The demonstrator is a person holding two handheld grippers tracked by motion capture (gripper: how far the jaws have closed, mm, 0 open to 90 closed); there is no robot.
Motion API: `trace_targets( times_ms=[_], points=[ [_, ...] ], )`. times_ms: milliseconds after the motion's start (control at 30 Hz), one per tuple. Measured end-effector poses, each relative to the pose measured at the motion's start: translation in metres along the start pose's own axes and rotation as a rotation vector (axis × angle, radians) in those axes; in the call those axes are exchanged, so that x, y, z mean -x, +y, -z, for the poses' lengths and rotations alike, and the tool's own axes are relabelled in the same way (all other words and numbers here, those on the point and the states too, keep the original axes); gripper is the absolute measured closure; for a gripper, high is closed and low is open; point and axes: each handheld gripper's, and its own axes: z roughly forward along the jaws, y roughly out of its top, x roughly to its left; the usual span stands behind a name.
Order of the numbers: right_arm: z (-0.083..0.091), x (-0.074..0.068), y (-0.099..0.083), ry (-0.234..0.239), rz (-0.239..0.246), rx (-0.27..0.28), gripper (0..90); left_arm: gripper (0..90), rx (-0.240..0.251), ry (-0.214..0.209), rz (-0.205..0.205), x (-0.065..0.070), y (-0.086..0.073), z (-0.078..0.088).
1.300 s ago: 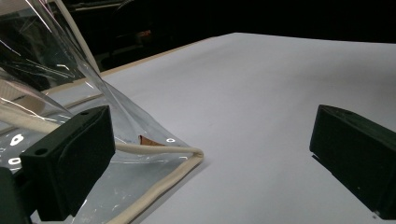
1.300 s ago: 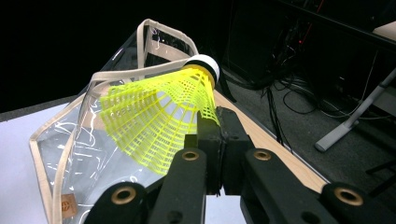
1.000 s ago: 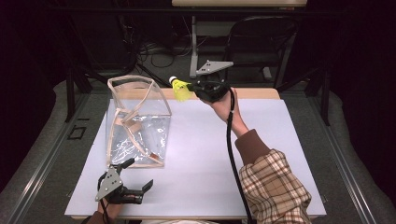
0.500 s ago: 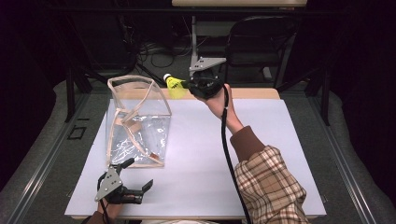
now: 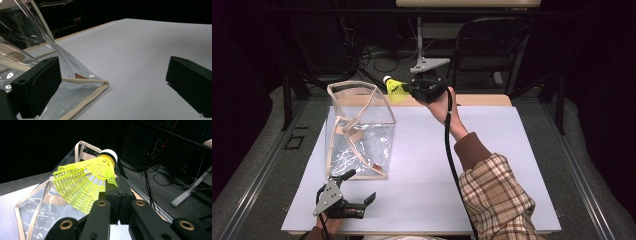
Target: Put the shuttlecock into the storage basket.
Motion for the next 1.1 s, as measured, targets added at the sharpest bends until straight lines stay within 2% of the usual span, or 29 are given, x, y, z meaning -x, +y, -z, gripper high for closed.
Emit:
trace_targets(
  times_ms=[1100],
  points=[
    [-0.021,-0.006,0.017,0.007,0.000,-0.006,89.3,0.3,0.004,-0.004,0.005,0.000,0.000,0.001]
  ],
)
